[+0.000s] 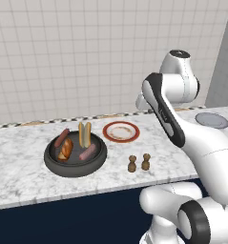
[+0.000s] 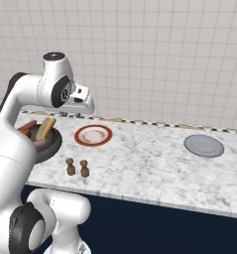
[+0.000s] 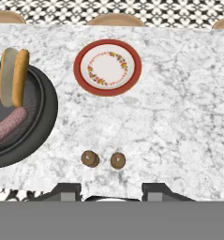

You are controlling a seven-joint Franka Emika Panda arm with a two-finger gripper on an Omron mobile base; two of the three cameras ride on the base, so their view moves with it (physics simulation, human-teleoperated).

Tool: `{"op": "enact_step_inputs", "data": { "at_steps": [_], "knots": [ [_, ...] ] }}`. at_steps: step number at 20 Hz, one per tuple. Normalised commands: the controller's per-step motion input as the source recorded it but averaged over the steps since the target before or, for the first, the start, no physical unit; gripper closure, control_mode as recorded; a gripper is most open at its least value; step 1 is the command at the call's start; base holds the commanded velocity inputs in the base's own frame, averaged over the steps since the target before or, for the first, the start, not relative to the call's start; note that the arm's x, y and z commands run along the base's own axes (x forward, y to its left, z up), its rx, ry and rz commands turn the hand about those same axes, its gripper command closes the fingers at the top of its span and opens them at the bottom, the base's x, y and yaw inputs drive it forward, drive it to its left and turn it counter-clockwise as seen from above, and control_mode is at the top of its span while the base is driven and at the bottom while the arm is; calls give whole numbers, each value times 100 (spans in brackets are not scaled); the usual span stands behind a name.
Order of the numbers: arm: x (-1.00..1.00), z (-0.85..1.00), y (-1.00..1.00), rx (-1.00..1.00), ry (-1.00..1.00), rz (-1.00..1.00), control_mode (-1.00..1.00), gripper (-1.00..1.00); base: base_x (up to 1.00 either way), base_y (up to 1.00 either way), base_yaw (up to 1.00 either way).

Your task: Place one bun and one sausage from the bowl on each plate.

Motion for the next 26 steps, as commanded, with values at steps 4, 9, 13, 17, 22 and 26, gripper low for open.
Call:
{"op": "enact_step_inputs", "data": {
  "at_steps": [4, 9, 13, 17, 22, 26],
  "knots": [
    [0, -1, 0, 0, 0, 0, -100, -100, 0, 0, 0],
    [0, 0, 0, 0, 0, 0, -100, -100, 0, 0, 0],
    [0, 0, 0, 0, 0, 0, -100, -100, 0, 0, 0],
    [0, -8, 31, -2, 0, 0, -100, -100, 0, 0, 0],
    [0, -21, 61, 0, -1, 0, -100, -100, 0, 0, 0],
    [-1, -25, 63, 0, 0, 1, -100, -100, 0, 0, 0]
  ]
}}
